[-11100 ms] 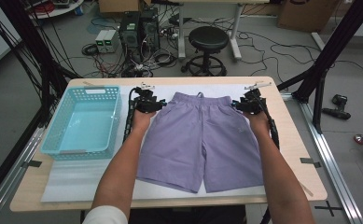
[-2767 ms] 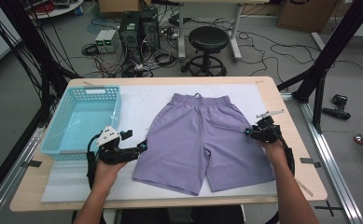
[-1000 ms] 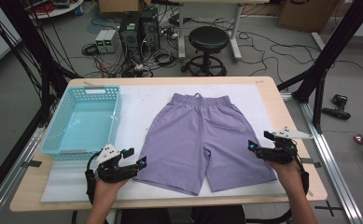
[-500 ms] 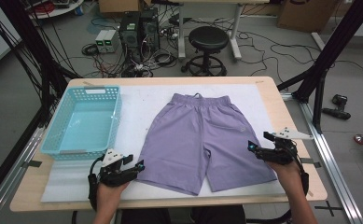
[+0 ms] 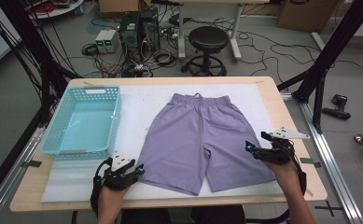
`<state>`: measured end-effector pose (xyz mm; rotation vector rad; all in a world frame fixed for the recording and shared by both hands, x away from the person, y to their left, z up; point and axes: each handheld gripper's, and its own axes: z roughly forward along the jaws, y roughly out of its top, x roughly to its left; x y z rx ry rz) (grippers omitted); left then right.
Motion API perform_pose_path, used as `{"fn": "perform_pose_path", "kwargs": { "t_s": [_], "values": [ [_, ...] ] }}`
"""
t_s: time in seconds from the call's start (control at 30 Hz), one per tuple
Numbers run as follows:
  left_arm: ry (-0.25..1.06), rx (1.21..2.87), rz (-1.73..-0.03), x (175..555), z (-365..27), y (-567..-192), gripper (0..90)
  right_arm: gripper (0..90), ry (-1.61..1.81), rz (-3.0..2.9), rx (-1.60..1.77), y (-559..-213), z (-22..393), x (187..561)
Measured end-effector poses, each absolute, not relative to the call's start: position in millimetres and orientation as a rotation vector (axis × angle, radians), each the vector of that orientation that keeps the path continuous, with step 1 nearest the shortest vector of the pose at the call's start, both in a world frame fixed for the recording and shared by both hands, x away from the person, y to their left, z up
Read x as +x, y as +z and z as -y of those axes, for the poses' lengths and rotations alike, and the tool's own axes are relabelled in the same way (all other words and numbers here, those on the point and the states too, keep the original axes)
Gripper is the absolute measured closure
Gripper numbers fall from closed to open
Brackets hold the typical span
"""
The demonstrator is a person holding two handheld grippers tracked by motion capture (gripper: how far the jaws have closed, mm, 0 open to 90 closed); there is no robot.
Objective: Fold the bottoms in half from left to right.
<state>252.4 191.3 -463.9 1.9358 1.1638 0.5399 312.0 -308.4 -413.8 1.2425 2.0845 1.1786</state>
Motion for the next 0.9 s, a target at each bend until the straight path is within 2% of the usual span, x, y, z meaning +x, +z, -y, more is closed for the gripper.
{"fn": "perform_pose_path", "kwargs": {
  "t_s": [0.1,0.2,0.33,0.6,0.9],
  "values": [
    [0.565,1.954,-1.136,250,-189,-464,64.3,20.1,1.179,-2.085,1.243,-414,307,313],
    [0.571,1.974,-1.096,248,-185,-464,75.3,20.1,1.175,-2.093,1.235,-414,304,314],
    [0.484,1.956,-1.101,251,-189,-463,86.6,20.1,1.177,-2.107,1.228,-414,300,314],
    [0.353,1.838,-1.112,254,-203,-464,88.3,20.0,1.216,-2.133,1.179,-408,278,324],
    [0.302,1.755,-1.076,253,-207,-464,88.3,20.4,1.229,-2.206,1.095,-399,235,361]
  ]
}}
